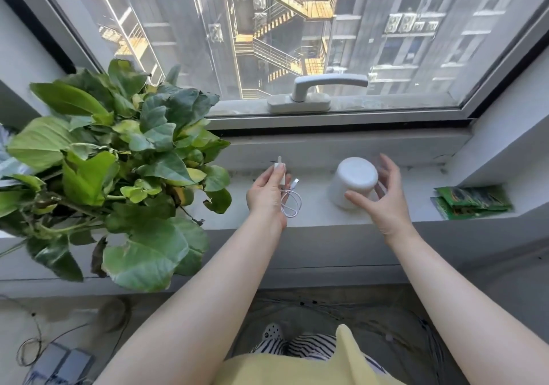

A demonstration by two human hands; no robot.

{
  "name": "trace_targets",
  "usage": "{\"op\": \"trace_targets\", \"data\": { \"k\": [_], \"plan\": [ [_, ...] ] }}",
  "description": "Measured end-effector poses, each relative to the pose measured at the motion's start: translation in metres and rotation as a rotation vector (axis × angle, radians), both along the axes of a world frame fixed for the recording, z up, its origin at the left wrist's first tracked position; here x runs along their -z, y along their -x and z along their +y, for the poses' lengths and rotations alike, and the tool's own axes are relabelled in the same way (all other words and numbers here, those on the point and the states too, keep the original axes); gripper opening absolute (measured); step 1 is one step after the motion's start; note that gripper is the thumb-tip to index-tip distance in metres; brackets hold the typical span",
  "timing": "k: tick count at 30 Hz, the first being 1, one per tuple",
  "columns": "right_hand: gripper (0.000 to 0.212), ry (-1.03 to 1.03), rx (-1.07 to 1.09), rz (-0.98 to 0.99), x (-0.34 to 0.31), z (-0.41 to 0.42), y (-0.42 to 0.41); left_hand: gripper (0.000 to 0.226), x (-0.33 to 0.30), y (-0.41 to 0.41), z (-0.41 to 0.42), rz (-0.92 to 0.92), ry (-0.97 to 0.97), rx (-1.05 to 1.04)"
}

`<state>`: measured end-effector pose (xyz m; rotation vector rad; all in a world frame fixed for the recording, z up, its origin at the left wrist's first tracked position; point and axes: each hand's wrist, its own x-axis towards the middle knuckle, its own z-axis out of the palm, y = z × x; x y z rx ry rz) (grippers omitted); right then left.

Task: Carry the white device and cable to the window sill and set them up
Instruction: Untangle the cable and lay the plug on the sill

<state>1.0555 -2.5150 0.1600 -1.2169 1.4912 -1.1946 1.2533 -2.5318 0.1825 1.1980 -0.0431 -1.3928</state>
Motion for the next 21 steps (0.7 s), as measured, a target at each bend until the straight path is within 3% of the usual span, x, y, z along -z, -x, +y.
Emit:
{"op": "trace_targets", "data": {
  "k": [3,6,9,11,15,21],
  "plan": [
    [0.046,0.2,0.159,0.085,-0.022,0.02,-0.012,0.033,-0.004,-0.003,0.0,0.073,-0.006,0.053],
    [0.015,0.225,0.002,0.144,-0.036,0.033,-0.043,0.037,-0.006,-0.006,0.003,0.16,-0.016,0.092],
    [0.016,0.017,-0.218,0.182,-0.026,0.031,-0.073,0.039,-0.008,-0.006,0.009,0.23,-0.007,0.103],
    [0.024,-0.107,-0.21,0.124,-0.02,0.029,-0.084,0.035,-0.01,-0.005,0.013,0.246,0.007,0.121],
    [0.034,-0.333,-0.217,-0.264,-0.025,0.032,-0.091,0.009,-0.018,-0.006,0.022,0.25,0.071,0.154],
    [0.026,-0.373,-0.268,-0.394,-0.035,0.029,-0.087,0.018,-0.023,-0.009,0.033,0.179,0.174,0.219]
  ]
}}
